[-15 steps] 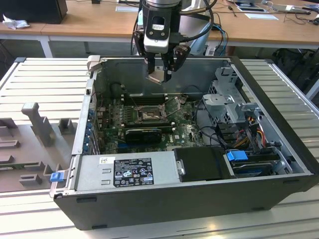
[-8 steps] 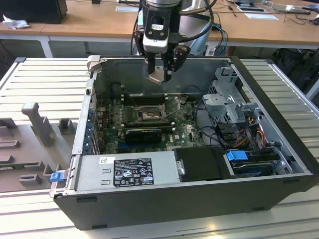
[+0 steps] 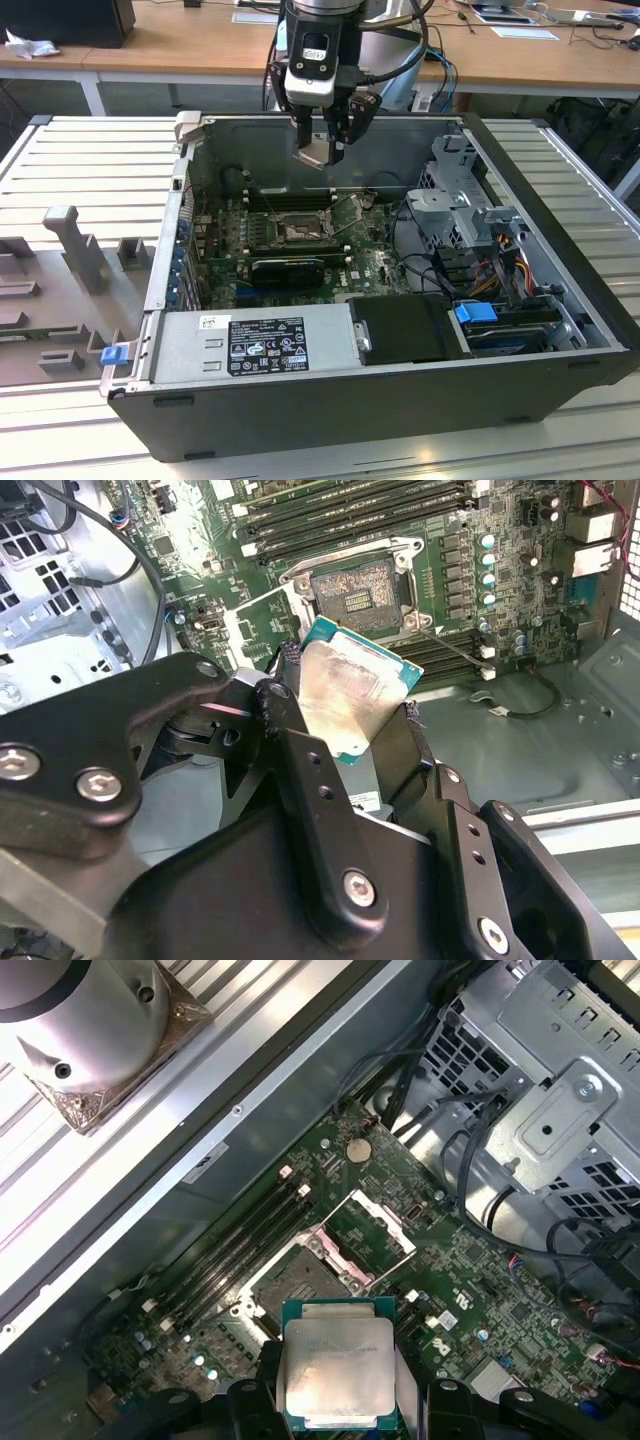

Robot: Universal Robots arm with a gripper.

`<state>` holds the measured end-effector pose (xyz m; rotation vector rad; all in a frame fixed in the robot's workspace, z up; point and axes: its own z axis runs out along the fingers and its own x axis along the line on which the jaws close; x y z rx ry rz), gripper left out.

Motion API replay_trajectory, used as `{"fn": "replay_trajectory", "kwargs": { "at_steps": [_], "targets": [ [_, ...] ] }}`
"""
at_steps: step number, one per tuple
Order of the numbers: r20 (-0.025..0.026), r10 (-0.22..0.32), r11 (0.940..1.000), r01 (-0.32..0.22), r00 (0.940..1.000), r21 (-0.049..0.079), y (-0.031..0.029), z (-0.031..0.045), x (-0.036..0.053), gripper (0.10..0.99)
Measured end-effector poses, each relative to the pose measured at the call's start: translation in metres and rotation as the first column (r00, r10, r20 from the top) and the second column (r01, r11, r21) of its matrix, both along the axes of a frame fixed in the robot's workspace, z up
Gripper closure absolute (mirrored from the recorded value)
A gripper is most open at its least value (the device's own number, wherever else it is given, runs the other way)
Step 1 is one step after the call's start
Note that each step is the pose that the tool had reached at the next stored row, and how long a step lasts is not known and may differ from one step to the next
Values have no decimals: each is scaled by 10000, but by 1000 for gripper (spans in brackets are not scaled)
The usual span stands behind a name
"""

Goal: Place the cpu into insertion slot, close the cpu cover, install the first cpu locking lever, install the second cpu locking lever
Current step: 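Place the cpu into insertion slot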

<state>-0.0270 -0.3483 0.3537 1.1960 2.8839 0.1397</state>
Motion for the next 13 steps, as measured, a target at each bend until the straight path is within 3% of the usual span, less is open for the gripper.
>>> {"fn": "replay_trajectory", "kwargs": {
  "at_steps": [7, 13],
  "targets": [
    [-1, -566, 9984, 566, 9984, 0, 0, -2, -4, 561],
    [0, -671, 9977, 671, 9977, 0, 0, -22, -50, 561]
  ]
}}
